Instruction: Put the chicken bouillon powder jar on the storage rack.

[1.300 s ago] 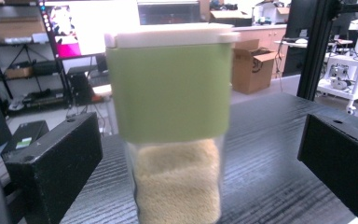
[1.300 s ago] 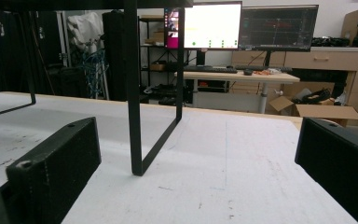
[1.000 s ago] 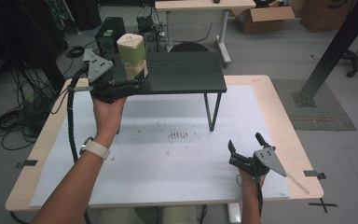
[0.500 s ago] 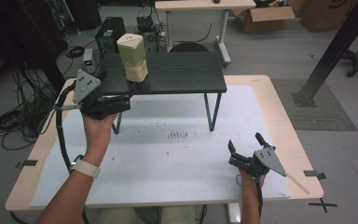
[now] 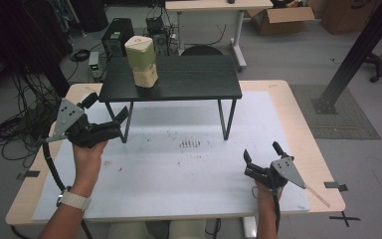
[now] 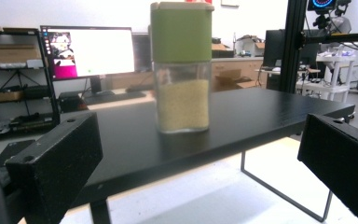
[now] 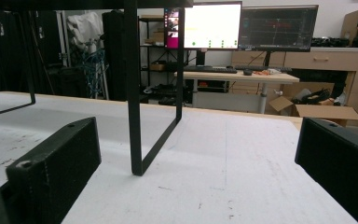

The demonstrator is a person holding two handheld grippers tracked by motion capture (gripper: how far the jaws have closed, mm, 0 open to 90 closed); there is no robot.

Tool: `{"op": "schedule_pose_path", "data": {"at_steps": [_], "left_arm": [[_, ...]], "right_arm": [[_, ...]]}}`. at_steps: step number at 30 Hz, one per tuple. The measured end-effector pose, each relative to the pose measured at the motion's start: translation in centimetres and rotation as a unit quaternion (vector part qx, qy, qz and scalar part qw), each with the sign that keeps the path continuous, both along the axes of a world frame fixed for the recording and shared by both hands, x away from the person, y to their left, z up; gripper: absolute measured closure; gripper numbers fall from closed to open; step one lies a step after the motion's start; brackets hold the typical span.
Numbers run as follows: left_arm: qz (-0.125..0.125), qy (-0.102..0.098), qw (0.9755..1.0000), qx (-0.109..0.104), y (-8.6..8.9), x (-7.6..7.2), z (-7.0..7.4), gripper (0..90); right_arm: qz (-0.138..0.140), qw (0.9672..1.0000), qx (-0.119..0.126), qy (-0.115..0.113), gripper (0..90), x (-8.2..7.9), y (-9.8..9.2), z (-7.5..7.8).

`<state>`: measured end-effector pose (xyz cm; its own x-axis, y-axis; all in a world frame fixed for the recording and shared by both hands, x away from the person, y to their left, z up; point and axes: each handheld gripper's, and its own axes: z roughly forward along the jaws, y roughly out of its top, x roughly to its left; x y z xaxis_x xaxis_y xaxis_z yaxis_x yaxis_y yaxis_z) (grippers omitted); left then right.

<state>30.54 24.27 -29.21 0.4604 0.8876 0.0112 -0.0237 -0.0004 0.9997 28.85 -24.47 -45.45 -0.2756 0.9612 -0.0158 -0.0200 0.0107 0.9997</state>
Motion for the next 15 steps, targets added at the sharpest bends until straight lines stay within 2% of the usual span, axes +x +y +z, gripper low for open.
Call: {"op": "schedule_pose_path", "data": {"at_steps": [6, 15], "left_arm": [[0.002, -0.011, 0.9999, -0.003, 1.5, -0.9, -1.0, 0.3], [0.012, -0.009, 0.9999, -0.007, 3.3, -1.9, -2.9, 0.3]], "right_arm": [[0.000, 1.0000, 0.001, 0.002, 0.0, 0.0, 0.0, 0.0], [0.000, 1.0000, -0.001, 0.001, 0.0, 0.0, 0.1, 0.0]]}}
